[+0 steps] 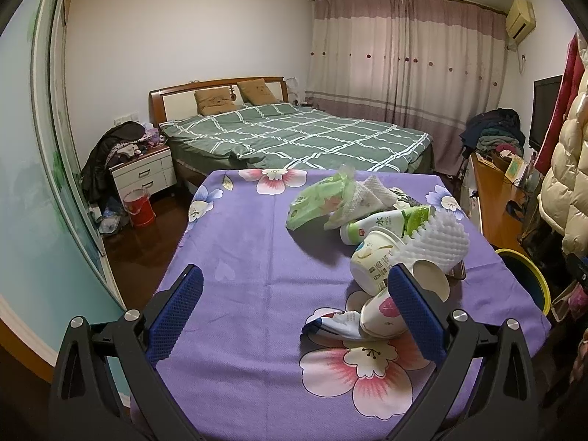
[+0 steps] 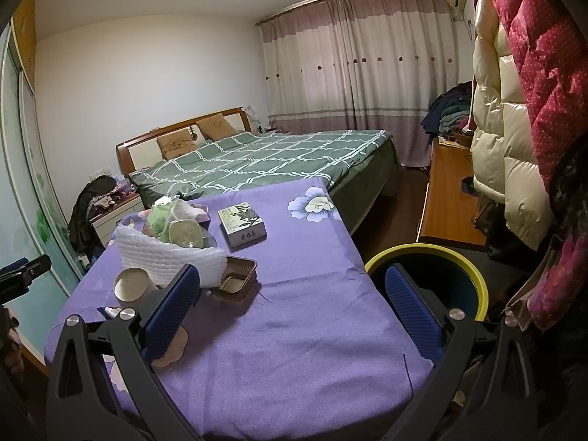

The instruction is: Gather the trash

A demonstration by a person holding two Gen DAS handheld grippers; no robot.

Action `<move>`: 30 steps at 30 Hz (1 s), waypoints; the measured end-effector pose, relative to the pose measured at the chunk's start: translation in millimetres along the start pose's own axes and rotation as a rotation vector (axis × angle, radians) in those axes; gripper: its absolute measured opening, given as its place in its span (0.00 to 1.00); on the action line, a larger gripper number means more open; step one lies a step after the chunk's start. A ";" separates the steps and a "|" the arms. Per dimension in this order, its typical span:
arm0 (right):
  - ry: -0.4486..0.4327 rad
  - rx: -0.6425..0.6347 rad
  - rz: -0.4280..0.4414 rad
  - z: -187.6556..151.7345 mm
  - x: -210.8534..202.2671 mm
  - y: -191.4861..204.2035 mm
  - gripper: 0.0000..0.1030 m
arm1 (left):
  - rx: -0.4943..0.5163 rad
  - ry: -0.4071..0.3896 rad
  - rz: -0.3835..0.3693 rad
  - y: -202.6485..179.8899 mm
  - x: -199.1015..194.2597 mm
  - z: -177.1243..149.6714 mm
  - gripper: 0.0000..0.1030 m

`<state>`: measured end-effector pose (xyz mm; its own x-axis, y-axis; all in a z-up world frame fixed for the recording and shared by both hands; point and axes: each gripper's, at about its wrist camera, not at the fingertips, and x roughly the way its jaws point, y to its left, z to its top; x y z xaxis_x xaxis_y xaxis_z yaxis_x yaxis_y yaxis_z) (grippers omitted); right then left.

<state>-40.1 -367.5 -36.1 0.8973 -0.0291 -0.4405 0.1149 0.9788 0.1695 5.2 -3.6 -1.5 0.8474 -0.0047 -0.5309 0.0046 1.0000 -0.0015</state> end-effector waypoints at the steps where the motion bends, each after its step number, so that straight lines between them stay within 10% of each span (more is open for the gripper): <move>1: -0.001 0.003 0.000 0.0 0.0 -0.6 0.94 | 0.001 0.001 -0.001 0.0 0.5 -0.1 0.96; 30: 0.009 0.020 -0.003 -1.0 6.1 -2.0 0.94 | 0.022 0.017 -0.007 -6.2 7.4 -5.4 0.96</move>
<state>-35.3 -369.4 -40.1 0.8933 -0.0301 -0.4485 0.1259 0.9746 0.1854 8.6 -9.8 -10.0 0.8384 -0.0118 -0.5450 0.0228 0.9996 0.0136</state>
